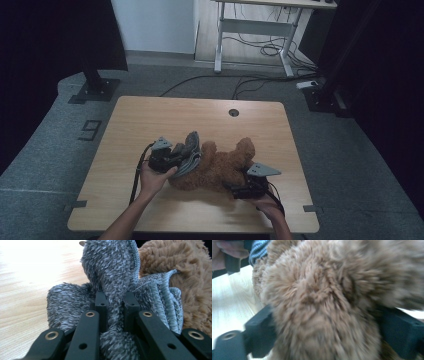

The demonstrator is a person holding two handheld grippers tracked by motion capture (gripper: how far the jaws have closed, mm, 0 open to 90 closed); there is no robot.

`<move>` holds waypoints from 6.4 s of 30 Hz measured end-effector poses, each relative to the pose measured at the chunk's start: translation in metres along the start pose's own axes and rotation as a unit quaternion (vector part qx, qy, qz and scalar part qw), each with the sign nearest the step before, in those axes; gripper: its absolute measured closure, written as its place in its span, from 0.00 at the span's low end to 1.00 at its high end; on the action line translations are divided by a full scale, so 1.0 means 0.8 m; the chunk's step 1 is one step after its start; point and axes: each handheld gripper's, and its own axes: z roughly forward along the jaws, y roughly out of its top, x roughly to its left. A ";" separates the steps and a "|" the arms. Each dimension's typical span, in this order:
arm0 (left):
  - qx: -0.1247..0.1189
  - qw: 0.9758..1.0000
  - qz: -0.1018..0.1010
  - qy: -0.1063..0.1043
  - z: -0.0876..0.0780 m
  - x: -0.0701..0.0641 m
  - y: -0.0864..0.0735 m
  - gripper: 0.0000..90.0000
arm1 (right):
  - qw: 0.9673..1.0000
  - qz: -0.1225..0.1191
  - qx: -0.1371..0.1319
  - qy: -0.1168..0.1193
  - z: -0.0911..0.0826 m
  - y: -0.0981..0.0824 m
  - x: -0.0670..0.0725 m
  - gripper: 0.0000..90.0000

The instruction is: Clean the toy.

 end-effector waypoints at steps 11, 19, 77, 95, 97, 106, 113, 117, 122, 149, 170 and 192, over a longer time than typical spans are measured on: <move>-0.013 1.000 -0.022 0.009 -0.003 0.012 0.013 0.87 | 0.996 -0.044 -0.048 -0.064 0.018 0.014 0.010 0.62; -0.031 0.999 -0.037 0.014 0.008 0.030 0.048 0.87 | 0.984 -0.102 -0.105 -0.104 0.038 0.041 0.005 0.66; -0.032 0.999 -0.016 -0.022 -0.003 -0.004 -0.003 0.86 | 0.993 -0.001 0.118 0.009 0.029 0.036 -0.008 0.32; -0.067 0.997 -0.027 -0.015 -0.022 0.012 0.032 0.86 | 0.986 -0.125 0.004 -0.111 0.025 0.052 -0.001 0.64; -0.067 0.997 -0.030 -0.015 -0.026 0.016 0.029 0.85 | 0.985 -0.135 0.006 -0.109 0.028 0.048 -0.006 0.63; -0.063 0.997 -0.035 0.008 -0.067 0.036 0.007 0.85 | 0.986 -0.140 -0.008 -0.088 0.027 0.017 -0.018 0.55; -0.030 0.998 -0.031 0.043 -0.098 0.054 -0.024 0.84 | 0.987 -0.135 -0.009 -0.089 0.025 0.012 -0.018 0.49; -0.007 0.998 -0.034 0.055 -0.107 0.063 -0.042 0.83 | 0.987 -0.131 -0.011 -0.088 0.024 0.009 -0.017 0.49; 0.021 0.997 -0.035 0.069 -0.119 0.072 -0.060 0.81 | 0.988 -0.130 -0.010 -0.084 0.022 0.007 -0.017 0.48; 0.065 0.993 -0.012 0.099 -0.115 0.059 -0.084 0.26 | 0.989 -0.098 -0.021 -0.105 0.014 0.007 -0.019 0.27; 0.017 0.997 0.065 0.023 -0.059 0.004 -0.055 0.29 | 0.990 -0.050 -0.073 -0.108 -0.059 -0.004 -0.025 0.29; 0.019 0.994 0.094 0.042 -0.079 -0.018 -0.092 0.30 | 0.995 -0.009 -0.043 -0.093 -0.094 -0.069 0.009 0.28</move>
